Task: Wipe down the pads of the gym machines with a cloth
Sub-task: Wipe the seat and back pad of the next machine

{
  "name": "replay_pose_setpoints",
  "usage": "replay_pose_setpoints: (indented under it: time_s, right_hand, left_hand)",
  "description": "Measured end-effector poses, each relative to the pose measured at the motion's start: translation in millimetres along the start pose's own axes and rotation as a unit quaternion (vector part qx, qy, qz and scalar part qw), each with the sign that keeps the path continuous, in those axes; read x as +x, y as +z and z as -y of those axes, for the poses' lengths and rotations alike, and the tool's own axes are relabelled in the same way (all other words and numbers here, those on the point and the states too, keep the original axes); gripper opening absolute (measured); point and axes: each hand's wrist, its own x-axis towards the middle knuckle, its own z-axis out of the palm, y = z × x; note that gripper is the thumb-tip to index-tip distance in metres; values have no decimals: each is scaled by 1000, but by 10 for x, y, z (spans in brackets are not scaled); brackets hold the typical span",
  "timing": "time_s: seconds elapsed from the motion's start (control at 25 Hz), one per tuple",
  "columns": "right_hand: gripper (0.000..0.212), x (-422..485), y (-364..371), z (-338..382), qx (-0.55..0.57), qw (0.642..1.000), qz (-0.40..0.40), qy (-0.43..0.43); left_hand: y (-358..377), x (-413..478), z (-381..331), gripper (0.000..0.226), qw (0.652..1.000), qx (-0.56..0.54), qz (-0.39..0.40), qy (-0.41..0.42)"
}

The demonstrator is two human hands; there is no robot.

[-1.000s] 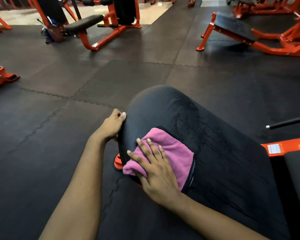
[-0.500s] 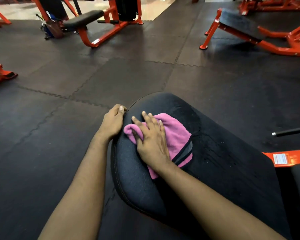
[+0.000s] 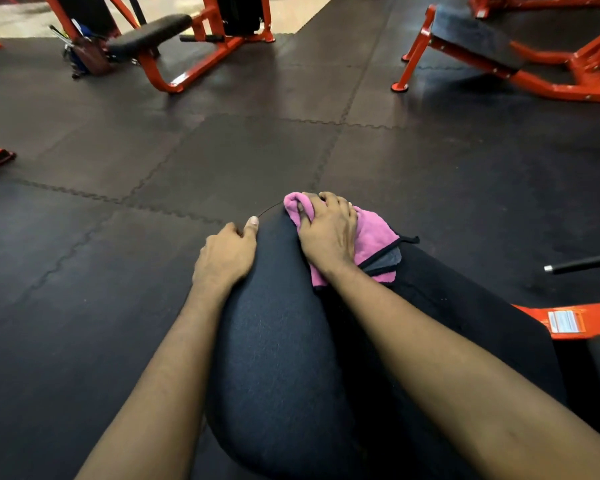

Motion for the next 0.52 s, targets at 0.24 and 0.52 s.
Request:
replay_pose_setpoints:
  time_s: [0.24, 0.52]
  right_hand:
    - [54, 375, 9, -461, -54, 995, 26, 78]
    - [46, 436, -50, -1223, -43, 960, 109, 254]
  left_hand:
    - [-6, -27, 27, 60, 1000, -26, -10, 8]
    - [29, -54, 6, 56, 999, -19, -28, 3]
